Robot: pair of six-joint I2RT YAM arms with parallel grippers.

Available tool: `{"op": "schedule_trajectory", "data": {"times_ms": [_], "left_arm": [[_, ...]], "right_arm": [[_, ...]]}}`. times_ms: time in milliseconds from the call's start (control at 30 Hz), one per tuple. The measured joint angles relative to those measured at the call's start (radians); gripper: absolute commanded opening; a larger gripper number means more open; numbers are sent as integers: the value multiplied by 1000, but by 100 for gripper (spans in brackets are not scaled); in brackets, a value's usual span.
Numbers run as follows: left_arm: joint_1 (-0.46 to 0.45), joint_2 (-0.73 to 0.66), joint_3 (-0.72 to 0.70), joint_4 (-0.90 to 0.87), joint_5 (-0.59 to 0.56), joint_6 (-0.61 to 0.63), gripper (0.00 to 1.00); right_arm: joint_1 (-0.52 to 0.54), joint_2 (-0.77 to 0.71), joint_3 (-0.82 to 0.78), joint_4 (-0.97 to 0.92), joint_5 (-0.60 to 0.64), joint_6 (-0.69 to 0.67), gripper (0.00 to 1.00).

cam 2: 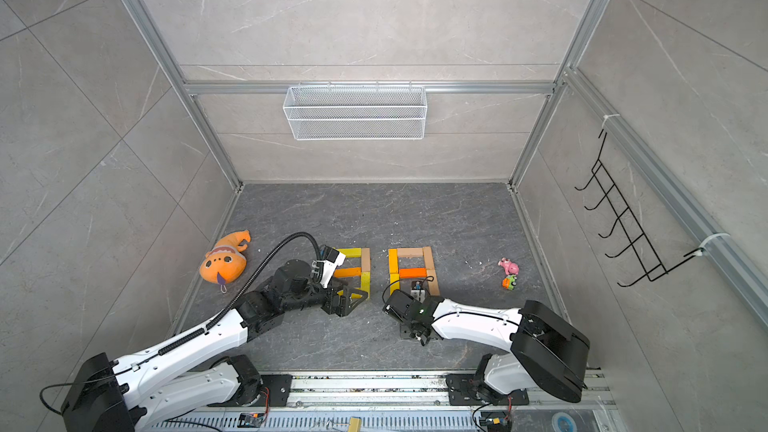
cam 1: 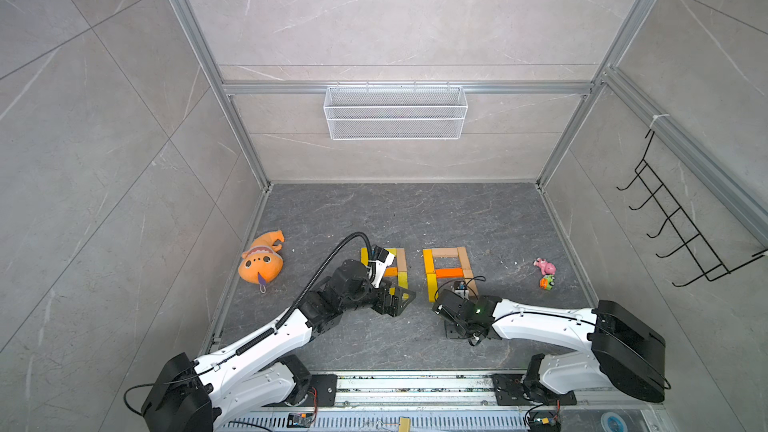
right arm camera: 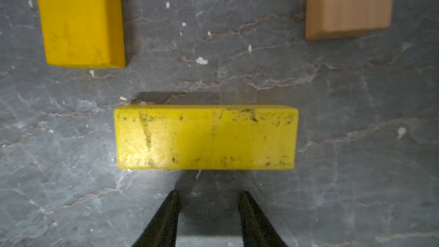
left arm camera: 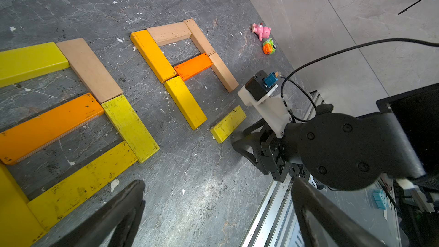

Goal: Assemble the number 8 with building blocks
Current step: Assemble the building block at the center of the board.

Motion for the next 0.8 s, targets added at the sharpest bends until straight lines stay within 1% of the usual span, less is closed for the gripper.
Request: {"op": "schedule_trajectory", "data": {"times_ms": [233,467,800], "left_arm": [[0,1,0,0,0,0,99],[0,8,0,0,0,0,99],[0,11,0,0,0,0,99]], "right_arm": [[-46,6,2,47,-5,0,46],[-53,8,3,65,-19,0,48],[-90,10,3,100,-40,0,47]]}}
